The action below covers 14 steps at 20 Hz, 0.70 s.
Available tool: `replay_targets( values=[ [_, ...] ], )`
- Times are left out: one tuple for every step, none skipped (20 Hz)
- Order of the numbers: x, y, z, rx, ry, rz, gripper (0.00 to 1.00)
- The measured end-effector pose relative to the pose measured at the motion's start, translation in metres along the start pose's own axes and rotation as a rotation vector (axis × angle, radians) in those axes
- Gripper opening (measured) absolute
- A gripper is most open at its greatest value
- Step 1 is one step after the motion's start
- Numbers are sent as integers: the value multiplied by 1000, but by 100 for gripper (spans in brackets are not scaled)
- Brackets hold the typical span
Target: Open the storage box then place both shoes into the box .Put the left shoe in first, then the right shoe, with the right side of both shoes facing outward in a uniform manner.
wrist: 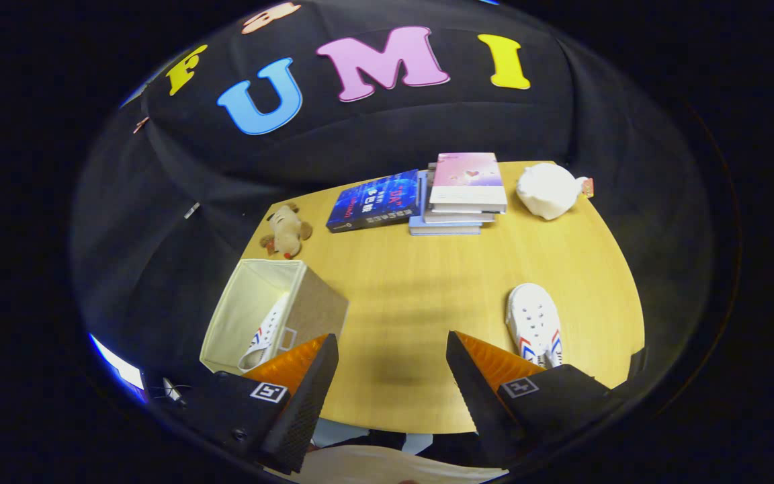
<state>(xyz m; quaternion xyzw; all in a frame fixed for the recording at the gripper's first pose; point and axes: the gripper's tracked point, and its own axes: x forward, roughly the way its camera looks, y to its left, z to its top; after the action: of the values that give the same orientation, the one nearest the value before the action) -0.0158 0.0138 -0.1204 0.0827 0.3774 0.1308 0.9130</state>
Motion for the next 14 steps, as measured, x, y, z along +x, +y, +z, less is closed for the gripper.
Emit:
replay_targets(
  values=[
    [0,-22,-1,5,1,-20,99],
    [0,-41,-4,5,4,-38,99],
    [1,-59,-7,1,11,-53,99],
    [3,-78,-10,-9,19,-68,99],
    [5,-96,-12,-24,29,-84,99],
    [10,-116,-16,-47,40,-106,99],
    [15,-134,-20,-71,47,-128,99],
    [19,-151,-23,-94,53,-148,99],
    [24,-165,-28,-113,63,-167,99],
    [27,-180,-33,-125,77,-184,99],
    [31,-191,-40,-136,96,-198,99],
    [36,-203,-47,-148,112,-212,99],
    [41,-216,-54,-161,134,-233,99],
    [44,-226,-62,-176,154,-247,99]
  ],
)
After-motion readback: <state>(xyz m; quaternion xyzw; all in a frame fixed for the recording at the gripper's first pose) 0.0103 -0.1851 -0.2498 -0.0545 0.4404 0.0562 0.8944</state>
